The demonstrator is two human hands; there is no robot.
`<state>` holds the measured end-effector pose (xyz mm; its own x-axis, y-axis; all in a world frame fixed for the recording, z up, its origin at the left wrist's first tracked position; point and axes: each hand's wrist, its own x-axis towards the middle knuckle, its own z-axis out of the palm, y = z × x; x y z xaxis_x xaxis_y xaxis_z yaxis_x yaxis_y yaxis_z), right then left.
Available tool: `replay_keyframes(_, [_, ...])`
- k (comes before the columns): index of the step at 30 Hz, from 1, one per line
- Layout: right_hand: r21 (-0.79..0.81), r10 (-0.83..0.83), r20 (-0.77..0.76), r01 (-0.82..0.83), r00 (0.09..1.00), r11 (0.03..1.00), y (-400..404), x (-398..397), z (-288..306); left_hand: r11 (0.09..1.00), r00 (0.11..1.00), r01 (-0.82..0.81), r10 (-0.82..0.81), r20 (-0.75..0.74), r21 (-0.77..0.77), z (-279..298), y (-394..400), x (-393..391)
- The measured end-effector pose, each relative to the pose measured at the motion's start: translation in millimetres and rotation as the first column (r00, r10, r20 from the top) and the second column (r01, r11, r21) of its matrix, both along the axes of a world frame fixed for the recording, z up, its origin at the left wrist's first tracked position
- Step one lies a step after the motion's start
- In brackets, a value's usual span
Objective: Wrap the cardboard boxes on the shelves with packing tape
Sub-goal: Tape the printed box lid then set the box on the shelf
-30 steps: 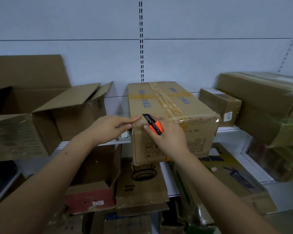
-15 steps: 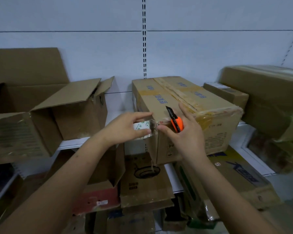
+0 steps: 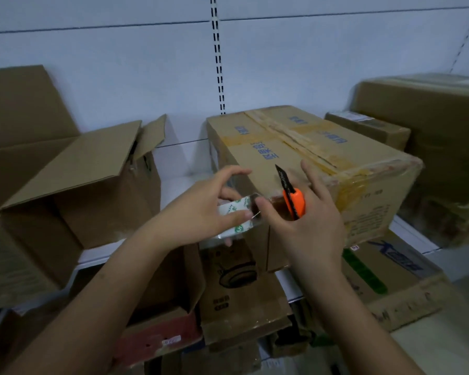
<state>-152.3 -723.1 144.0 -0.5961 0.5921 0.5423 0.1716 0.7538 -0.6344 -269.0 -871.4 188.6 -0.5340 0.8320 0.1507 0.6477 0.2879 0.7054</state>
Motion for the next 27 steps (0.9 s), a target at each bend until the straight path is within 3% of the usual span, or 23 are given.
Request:
replay_keyframes(4, [0.010, -0.106, -0.003, 0.106, 0.994, 0.994, -9, -6, 2, 0.994, 1.000, -0.027, 0.026, -0.008, -0.109, -10, -8, -23])
replay_keyframes(8, [-0.025, -0.203, -0.023, 0.203, 0.979, 0.979, -25, -3, 5, 0.963, 0.958, 0.249, -0.229, 0.171, -0.104, -19, -16, -51])
replay_keyframes(10, [-0.018, -0.286, -0.001, 0.286, 0.958, 0.958, -35, -1, 8, 0.946, 0.944, 0.309, -0.294, 0.151, -0.093, -23, -14, -56])
replay_keyframes(12, [-0.094, -0.369, 0.004, 0.368, 0.929, 0.925, -51, 6, 10, 0.946, 0.950, 0.312, -0.308, 0.059, -0.088, -25, -6, -59])
replay_keyframes(14, [-0.166, -0.394, -0.012, 0.387, 0.919, 0.907, -75, 18, 8, 0.946, 0.946, 0.322, -0.318, 0.068, -0.044, -28, 0, -60])
replay_keyframes(19, [-0.089, -0.367, 0.189, 0.388, 0.911, 0.917, -141, 26, 15, 0.934, 0.914, 0.354, -0.356, 0.195, 0.048, -31, 3, -68])
replay_keyframes(23, [0.110, -0.334, 0.141, 0.320, 0.932, 0.941, -170, 7, 66, 0.932, 0.916, 0.360, -0.361, 0.175, 0.040, -33, 1, -67])
replay_keyframes(25, [0.177, -0.313, 0.253, 0.275, 0.915, 0.945, -157, -12, 58, 0.930, 0.917, 0.366, -0.366, 0.159, 0.034, -31, -2, -69])
replay_keyframes(27, [0.070, -0.308, 0.467, 0.313, 0.828, 0.947, -125, -21, 3, 0.927, 0.910, 0.375, -0.372, 0.183, 0.021, -29, -6, -78])
